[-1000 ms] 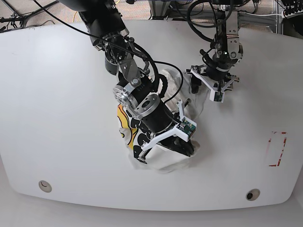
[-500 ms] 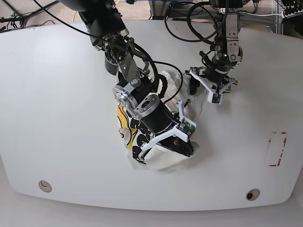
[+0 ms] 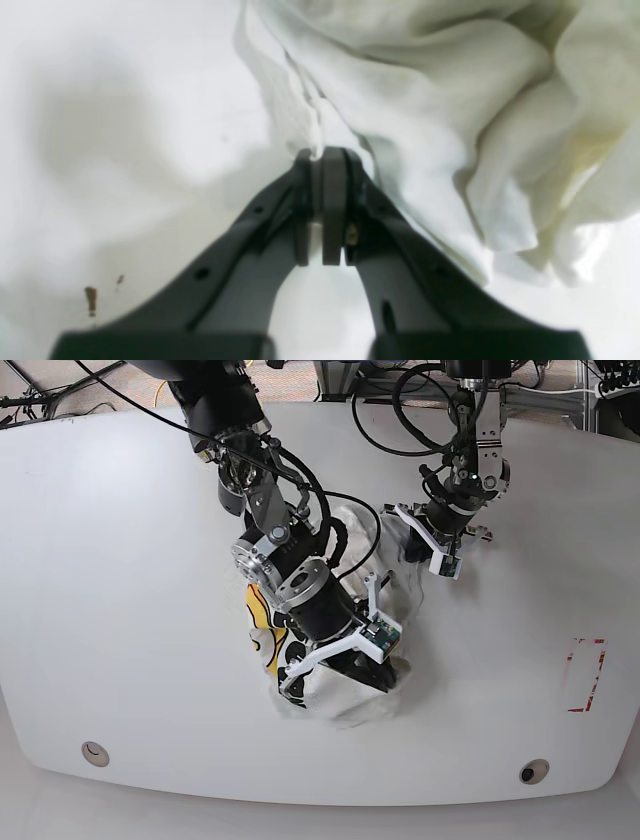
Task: Fold the T-shirt properly
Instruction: 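Lower the left gripper onto the shirt edge and pinch it, then pull both grippers apart, stretching the shirt lengthwise across the table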
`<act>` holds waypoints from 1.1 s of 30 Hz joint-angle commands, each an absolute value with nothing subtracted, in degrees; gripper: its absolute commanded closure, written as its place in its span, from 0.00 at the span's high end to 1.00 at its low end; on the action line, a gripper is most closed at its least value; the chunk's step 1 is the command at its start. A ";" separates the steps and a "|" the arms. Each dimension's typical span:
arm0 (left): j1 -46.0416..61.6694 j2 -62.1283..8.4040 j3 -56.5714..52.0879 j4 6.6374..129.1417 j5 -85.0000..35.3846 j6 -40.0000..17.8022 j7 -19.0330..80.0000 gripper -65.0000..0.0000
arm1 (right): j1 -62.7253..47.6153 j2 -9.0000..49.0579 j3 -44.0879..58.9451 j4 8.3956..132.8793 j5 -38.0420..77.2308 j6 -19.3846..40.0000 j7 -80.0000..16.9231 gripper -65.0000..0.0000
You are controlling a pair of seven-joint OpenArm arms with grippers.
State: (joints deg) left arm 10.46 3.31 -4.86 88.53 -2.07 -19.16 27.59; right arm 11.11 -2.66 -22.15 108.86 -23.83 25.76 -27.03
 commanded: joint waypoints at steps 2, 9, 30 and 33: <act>10.42 3.21 -5.14 89.01 -1.45 -19.03 29.14 0.00 | 12.53 -3.21 -19.47 110.20 -23.52 25.01 -25.36 0.01; 10.59 0.84 -5.76 92.88 -1.63 -19.12 29.32 0.00 | 11.21 -3.30 -13.41 110.20 -19.47 25.01 -25.36 0.01; 14.11 -7.34 -9.89 113.98 -1.36 -19.12 31.52 0.00 | 17.54 0.04 11.03 109.67 -10.68 25.01 -34.59 0.02; 13.05 -9.36 -11.38 114.24 -1.36 -18.95 31.52 0.00 | 19.47 1.01 11.03 109.67 -10.68 25.01 -36.53 0.02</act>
